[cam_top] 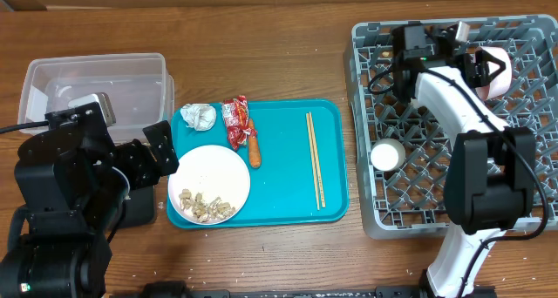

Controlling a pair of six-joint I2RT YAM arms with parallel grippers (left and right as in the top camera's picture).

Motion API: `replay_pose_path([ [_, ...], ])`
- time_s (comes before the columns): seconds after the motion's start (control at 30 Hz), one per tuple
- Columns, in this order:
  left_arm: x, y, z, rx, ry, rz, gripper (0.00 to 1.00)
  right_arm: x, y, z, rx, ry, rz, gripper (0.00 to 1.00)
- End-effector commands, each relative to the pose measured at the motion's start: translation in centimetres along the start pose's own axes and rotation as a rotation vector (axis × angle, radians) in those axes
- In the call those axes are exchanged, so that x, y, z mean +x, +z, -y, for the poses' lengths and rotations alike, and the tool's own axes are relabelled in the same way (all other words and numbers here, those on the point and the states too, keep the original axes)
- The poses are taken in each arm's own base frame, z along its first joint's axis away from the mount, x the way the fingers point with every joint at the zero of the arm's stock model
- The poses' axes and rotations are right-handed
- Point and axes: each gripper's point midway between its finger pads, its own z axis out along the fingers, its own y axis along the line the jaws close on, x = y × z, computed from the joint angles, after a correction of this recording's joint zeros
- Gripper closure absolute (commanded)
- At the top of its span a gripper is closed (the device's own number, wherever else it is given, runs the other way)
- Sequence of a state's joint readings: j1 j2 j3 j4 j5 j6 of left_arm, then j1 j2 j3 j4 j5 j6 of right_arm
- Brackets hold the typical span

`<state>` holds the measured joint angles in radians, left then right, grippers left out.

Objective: Sort waste into correct bins and load items into the dishwasher
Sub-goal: 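Place the pink-rimmed bowl on its side at the rack's back right, then grasp one chopstick on the teal tray with the right gripper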

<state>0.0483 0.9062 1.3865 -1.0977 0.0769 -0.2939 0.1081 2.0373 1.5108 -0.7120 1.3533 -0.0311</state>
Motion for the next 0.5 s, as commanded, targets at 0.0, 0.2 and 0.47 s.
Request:
replay_pose_path([
  [0.0,-0.6,-0.5,0.0,-0.006,-0.017,0.024,0.0,-2.3,-2.1,2.1,-0.076,0.096,0.048,0.09],
  [0.2,-0.6,-0.5,0.0,-0.006,-0.017,0.024,0.0,-4.3,-9.6,4.7,-0.485,0.235,0.15,0.07],
  [0.47,-0.6,-0.5,0.0,-0.006,-0.017,0.024,0.0,1.2,-29.6,2.1,-1.555,-0.018,0.184,0.39],
])
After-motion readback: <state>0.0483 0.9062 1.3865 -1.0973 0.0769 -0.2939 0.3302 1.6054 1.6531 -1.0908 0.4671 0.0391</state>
